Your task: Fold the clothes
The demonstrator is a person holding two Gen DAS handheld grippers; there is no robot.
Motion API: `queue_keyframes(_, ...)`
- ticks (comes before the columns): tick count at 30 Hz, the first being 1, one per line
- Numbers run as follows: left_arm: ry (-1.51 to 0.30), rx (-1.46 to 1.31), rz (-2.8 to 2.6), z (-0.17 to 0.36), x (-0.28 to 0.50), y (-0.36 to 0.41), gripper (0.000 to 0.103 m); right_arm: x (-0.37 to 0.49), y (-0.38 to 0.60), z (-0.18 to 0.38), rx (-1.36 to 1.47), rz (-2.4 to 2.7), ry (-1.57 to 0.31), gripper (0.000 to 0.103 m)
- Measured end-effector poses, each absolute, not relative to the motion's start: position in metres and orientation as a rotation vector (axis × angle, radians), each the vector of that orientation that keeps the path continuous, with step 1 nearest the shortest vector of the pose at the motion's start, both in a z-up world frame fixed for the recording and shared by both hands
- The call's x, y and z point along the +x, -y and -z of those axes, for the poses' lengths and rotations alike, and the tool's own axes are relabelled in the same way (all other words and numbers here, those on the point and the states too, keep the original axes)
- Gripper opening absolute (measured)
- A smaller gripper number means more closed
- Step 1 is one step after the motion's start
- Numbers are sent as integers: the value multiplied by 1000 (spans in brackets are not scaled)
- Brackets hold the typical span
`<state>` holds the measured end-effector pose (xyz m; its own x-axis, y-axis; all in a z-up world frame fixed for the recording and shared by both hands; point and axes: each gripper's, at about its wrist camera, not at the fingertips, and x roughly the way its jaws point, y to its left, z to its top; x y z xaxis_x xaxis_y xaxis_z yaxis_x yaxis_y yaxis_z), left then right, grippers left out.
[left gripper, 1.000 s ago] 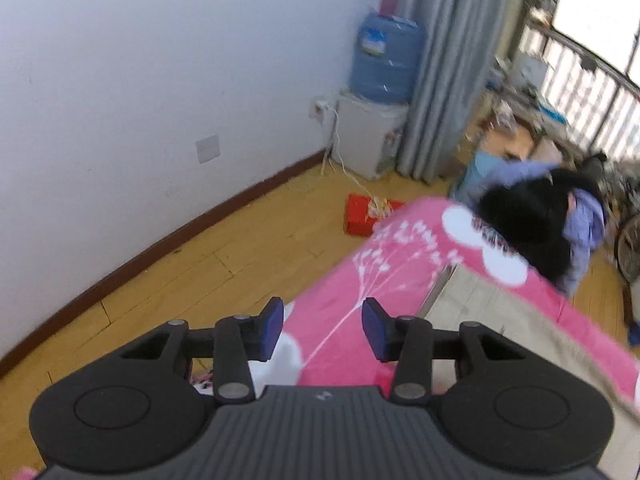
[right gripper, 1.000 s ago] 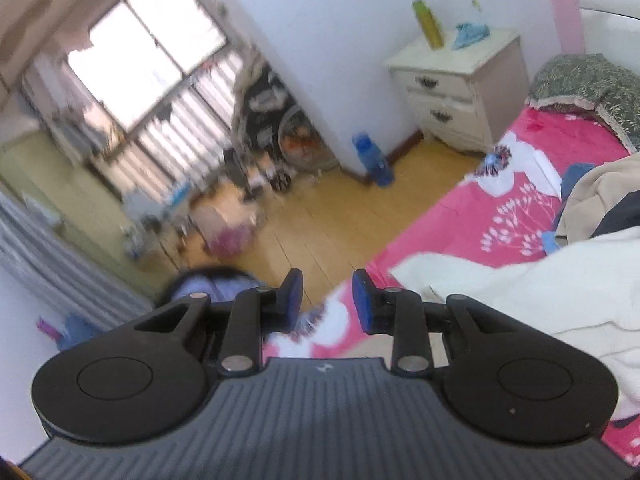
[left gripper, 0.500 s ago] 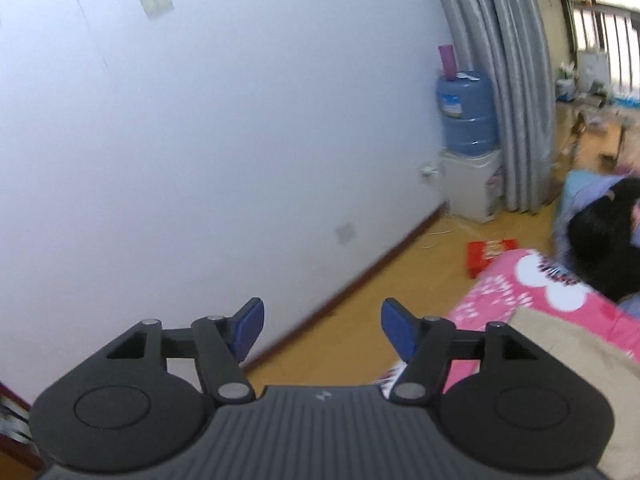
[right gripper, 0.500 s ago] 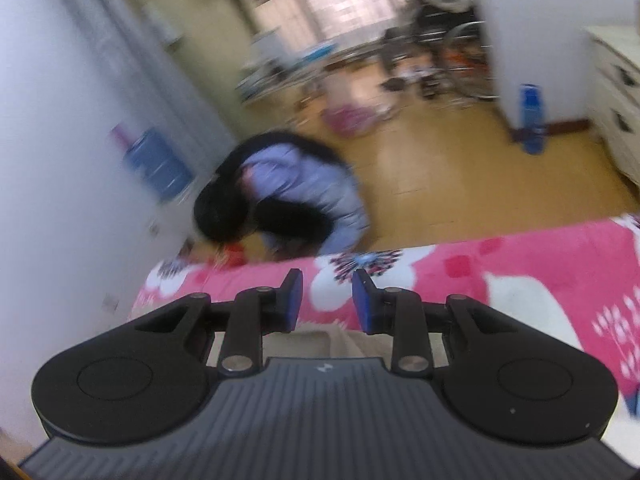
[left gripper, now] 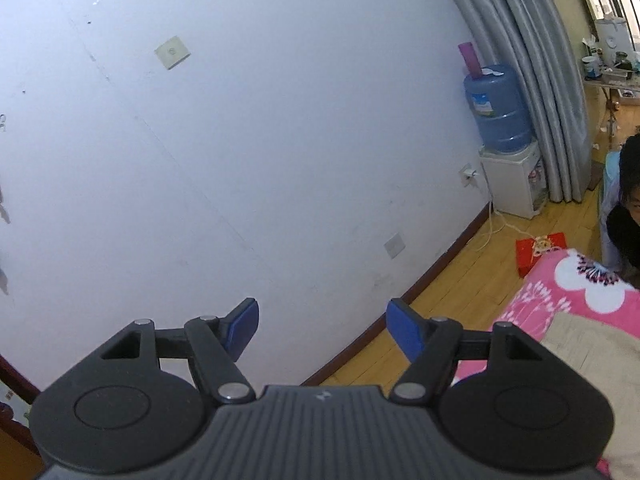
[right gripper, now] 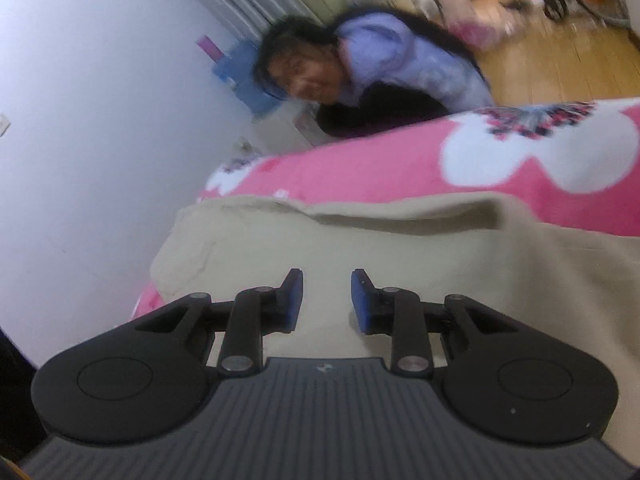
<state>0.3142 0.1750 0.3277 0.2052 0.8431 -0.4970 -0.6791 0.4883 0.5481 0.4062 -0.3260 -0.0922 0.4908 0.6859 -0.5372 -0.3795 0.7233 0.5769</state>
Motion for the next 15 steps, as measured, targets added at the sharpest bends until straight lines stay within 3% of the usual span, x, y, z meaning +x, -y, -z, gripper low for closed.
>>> queue_keyframes(9,-976,191,-745,-143,400,-212,72,351,302,114,351,-590,-809,27)
queue_keyframes(15,-988,142,-441,-19,443,-233,68,395,238,109,257,-655,-646,27)
